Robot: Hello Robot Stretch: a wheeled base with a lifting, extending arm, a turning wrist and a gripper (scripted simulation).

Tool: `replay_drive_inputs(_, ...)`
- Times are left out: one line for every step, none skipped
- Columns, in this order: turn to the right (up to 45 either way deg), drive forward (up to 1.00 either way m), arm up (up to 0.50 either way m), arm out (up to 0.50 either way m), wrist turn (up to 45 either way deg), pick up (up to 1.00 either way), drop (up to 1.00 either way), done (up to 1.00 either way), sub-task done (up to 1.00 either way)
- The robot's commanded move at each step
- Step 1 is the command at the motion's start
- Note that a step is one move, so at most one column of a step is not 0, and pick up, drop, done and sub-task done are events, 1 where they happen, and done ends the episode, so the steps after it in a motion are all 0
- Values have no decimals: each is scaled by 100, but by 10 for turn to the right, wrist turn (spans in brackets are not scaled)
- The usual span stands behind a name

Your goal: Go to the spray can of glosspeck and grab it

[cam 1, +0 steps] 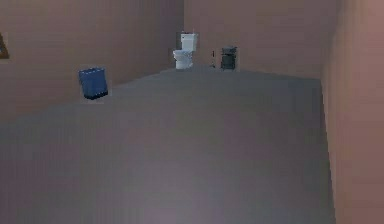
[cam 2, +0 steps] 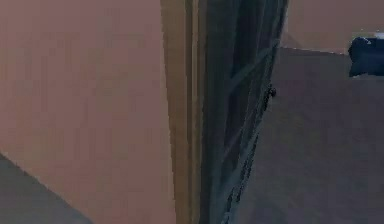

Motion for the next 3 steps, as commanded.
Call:
replay_drive_inputs(0, 100, 0, 0, 0, 0, 0, 0, 0)
replay_drive_inputs(0, 100, 0, 0, 0, 0, 0, 0, 0)
replay_drive_inputs(0, 100, 0, 0, 0, 0, 0, 0, 0)
